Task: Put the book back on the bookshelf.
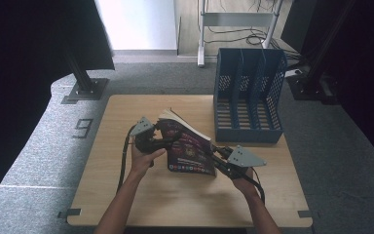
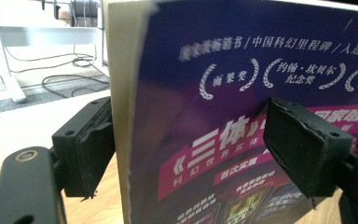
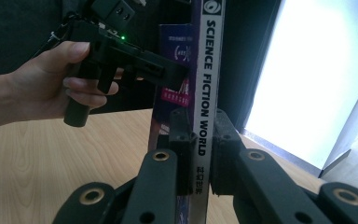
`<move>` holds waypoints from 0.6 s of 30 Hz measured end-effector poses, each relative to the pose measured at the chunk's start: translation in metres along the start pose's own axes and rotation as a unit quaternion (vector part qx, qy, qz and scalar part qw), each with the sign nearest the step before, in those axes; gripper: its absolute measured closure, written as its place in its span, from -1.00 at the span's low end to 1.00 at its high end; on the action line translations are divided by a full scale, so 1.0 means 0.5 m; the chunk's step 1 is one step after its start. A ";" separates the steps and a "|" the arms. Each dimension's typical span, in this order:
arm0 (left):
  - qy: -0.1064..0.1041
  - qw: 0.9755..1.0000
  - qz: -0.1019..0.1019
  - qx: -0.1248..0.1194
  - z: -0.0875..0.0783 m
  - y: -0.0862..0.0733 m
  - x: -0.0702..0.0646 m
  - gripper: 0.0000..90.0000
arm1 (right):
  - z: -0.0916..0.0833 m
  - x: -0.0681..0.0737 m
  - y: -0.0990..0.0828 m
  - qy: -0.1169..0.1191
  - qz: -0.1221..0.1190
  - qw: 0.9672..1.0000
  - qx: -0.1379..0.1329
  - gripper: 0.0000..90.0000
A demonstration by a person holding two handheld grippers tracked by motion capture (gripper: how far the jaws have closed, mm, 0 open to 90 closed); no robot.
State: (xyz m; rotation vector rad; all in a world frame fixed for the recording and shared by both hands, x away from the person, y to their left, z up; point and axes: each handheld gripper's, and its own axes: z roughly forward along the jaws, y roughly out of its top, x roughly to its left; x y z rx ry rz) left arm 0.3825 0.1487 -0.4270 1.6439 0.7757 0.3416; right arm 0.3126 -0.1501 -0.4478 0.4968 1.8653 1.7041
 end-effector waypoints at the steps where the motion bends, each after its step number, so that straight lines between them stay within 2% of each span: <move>1: -0.003 1.000 -0.003 -0.001 0.000 0.000 0.000 -0.60 | -0.002 -0.001 0.000 0.000 0.000 1.000 0.001 0.78; 4: -0.010 1.000 -0.007 -0.005 -0.002 0.000 -0.001 -0.58 | -0.004 0.000 0.001 -0.001 0.000 1.000 0.002 0.69; 6: -0.013 1.000 -0.008 -0.007 -0.003 0.001 -0.004 -0.58 | -0.005 0.005 0.007 0.000 -0.009 1.000 0.007 0.57; 9: -0.016 1.000 -0.008 -0.009 -0.004 0.002 -0.006 -0.58 | -0.002 0.005 0.010 0.001 -0.007 1.000 0.008 0.52; 11: -0.020 1.000 -0.005 -0.012 -0.006 0.003 -0.011 -0.56 | 0.007 0.004 0.013 -0.011 0.000 1.000 0.010 0.47; 18: -0.019 1.000 -0.004 -0.009 -0.007 0.003 -0.011 -0.57 | 0.034 0.003 0.029 -0.016 0.004 1.000 0.025 0.48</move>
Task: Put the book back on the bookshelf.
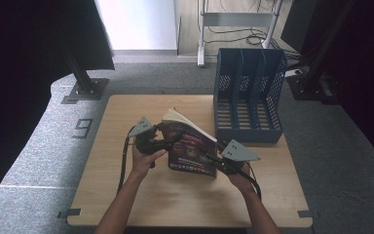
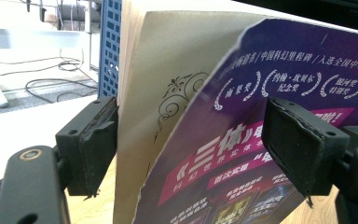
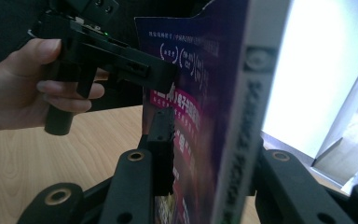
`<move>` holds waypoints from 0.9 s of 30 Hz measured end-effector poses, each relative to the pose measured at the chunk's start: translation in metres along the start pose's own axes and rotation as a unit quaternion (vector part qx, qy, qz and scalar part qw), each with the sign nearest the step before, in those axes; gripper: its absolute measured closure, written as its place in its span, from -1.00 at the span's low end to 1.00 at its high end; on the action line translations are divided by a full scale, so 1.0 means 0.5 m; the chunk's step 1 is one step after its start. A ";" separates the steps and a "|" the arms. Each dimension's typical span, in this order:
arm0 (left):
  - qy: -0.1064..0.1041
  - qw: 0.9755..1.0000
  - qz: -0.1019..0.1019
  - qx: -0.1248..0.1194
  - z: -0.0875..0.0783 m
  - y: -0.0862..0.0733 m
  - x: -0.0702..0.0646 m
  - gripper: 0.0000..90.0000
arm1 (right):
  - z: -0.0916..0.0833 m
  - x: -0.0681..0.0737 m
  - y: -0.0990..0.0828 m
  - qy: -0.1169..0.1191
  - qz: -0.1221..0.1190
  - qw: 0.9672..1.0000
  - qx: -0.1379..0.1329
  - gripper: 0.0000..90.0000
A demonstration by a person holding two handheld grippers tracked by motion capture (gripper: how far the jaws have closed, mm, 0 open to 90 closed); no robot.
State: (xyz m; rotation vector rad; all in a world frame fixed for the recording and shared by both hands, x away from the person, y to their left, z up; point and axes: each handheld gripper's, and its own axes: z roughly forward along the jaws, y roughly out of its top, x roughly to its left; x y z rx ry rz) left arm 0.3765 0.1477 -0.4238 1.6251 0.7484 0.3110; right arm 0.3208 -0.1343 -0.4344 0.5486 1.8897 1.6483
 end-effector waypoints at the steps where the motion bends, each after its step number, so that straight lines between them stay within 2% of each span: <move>1: 0.000 1.000 0.000 0.000 0.000 0.000 0.000 -0.57 | 0.000 0.000 0.000 0.000 0.000 1.000 0.000 0.48; 8: 0.001 1.000 0.003 0.001 -0.002 0.000 -0.002 -0.57 | 0.018 0.003 0.011 -0.002 0.003 1.000 0.013 0.57; 12: 0.011 1.000 0.011 0.005 -0.001 -0.002 -0.003 -0.57 | 0.021 0.003 0.013 -0.006 0.004 1.000 0.018 0.77; 19: 0.022 1.000 0.008 0.006 -0.003 -0.009 -0.006 -0.56 | 0.020 -0.001 0.014 -0.007 0.015 1.000 0.018 0.79; 27: 0.039 0.999 0.014 0.019 -0.014 -0.024 -0.005 -0.56 | 0.016 -0.002 0.011 -0.022 0.027 0.999 0.007 0.80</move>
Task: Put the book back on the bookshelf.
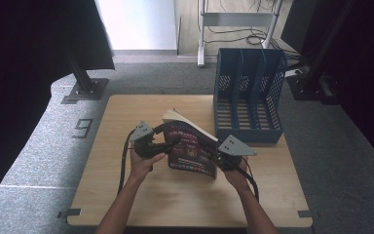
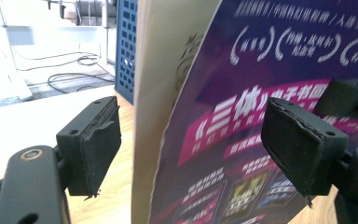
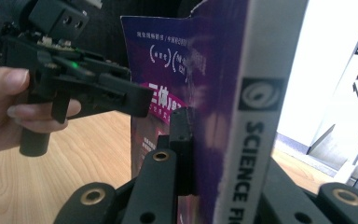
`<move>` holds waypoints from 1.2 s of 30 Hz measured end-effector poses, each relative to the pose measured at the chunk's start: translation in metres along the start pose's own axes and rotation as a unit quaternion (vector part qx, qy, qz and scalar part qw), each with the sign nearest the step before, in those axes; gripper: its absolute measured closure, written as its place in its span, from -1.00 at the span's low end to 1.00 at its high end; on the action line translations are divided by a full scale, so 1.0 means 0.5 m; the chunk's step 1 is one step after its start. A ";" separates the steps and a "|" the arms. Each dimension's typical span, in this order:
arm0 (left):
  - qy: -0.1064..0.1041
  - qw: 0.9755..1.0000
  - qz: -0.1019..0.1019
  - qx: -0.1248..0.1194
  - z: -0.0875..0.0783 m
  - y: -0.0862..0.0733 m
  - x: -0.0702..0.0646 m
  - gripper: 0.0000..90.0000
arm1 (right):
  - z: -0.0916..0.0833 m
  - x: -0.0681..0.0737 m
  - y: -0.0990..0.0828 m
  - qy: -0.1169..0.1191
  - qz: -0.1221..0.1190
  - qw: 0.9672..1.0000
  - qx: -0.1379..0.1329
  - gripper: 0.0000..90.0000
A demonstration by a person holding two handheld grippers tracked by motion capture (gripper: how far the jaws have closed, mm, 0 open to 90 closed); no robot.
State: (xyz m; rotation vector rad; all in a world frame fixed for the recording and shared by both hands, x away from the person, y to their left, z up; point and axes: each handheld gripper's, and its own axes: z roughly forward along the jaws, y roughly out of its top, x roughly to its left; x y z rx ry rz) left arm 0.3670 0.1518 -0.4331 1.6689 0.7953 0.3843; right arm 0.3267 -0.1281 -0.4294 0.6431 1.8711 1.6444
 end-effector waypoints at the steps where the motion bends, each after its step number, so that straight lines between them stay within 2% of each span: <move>1: 0.002 1.000 0.000 0.001 -0.001 -0.003 0.001 -0.56 | -0.001 0.000 -0.001 -0.002 0.002 1.000 -0.001 0.80; 8: 0.008 1.000 -0.006 0.008 -0.010 -0.024 0.007 -0.56 | -0.003 -0.004 -0.003 -0.006 0.017 1.000 -0.012 0.80; 10: 0.008 1.000 -0.013 0.009 -0.015 -0.032 0.009 -0.56 | -0.004 -0.004 -0.002 -0.008 0.019 1.000 -0.016 0.80; 17: 0.016 1.000 -0.015 0.017 -0.029 -0.057 0.012 -0.56 | -0.006 -0.004 0.000 -0.013 0.025 0.999 -0.022 0.81; 24: 0.031 0.999 0.000 0.037 -0.039 -0.083 0.011 -0.56 | -0.010 -0.009 0.004 -0.022 0.028 0.999 -0.031 0.80; 35: 0.038 0.997 0.000 0.064 -0.049 -0.124 0.012 -0.56 | -0.023 -0.015 0.029 -0.031 0.027 0.998 -0.045 0.81; 36: 0.042 0.996 0.008 0.073 -0.048 -0.127 0.011 -0.56 | -0.025 -0.017 0.034 -0.032 0.026 0.998 -0.046 0.81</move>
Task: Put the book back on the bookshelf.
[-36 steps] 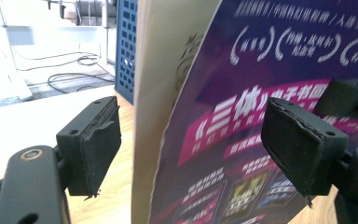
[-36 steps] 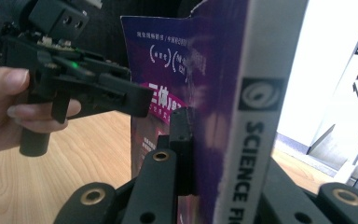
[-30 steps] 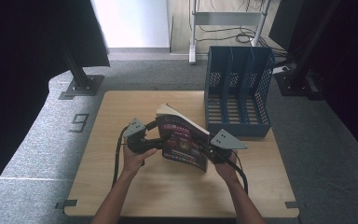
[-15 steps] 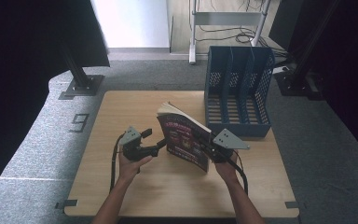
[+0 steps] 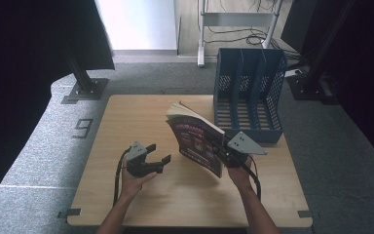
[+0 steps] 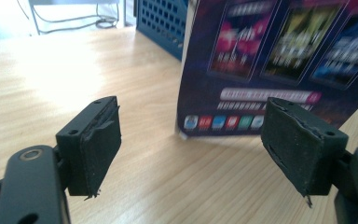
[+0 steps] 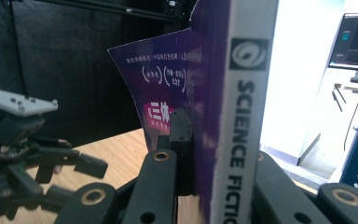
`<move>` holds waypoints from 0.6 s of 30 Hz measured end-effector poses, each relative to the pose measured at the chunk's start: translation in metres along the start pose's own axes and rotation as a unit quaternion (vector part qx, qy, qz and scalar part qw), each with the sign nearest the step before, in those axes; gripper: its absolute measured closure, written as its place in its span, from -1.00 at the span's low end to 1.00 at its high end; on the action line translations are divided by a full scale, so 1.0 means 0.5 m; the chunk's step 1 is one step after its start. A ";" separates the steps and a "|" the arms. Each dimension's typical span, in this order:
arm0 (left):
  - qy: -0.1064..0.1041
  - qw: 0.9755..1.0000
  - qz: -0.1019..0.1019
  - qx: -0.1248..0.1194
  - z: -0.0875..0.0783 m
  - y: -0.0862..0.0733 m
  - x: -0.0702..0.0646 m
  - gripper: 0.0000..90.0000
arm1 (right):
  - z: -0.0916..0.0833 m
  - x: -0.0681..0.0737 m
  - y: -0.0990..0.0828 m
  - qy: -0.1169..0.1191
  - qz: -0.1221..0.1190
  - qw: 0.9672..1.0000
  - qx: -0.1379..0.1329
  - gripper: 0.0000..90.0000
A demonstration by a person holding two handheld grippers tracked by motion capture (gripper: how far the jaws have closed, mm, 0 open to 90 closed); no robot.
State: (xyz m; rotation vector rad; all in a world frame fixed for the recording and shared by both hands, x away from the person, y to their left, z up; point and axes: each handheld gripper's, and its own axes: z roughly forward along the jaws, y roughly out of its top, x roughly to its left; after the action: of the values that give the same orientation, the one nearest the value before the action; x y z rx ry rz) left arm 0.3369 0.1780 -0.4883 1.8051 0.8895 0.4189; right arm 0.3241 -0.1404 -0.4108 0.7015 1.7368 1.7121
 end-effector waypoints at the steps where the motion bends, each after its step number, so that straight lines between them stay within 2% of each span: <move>1: 0.000 1.000 0.000 0.000 0.000 0.000 0.000 -0.56 | 0.000 0.000 0.000 0.000 0.000 1.000 0.000 0.81; 10: -0.001 1.000 -0.007 0.000 -0.009 -0.008 0.005 -0.56 | -0.002 -0.011 0.026 -0.013 0.005 1.000 -0.011 0.80; 12: -0.001 1.000 -0.014 -0.009 -0.016 -0.011 0.006 -0.56 | -0.002 -0.014 0.035 -0.019 0.006 1.000 -0.014 0.80; 18: 0.000 1.000 -0.015 -0.012 -0.022 -0.013 0.004 -0.56 | 0.002 -0.022 0.049 -0.029 0.013 0.999 -0.019 0.80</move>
State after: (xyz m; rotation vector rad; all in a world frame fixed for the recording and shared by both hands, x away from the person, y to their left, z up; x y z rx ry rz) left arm 0.3285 0.1876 -0.4901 1.7675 0.9072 0.4074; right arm 0.3312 -0.1470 -0.3857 0.7524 1.6589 1.7189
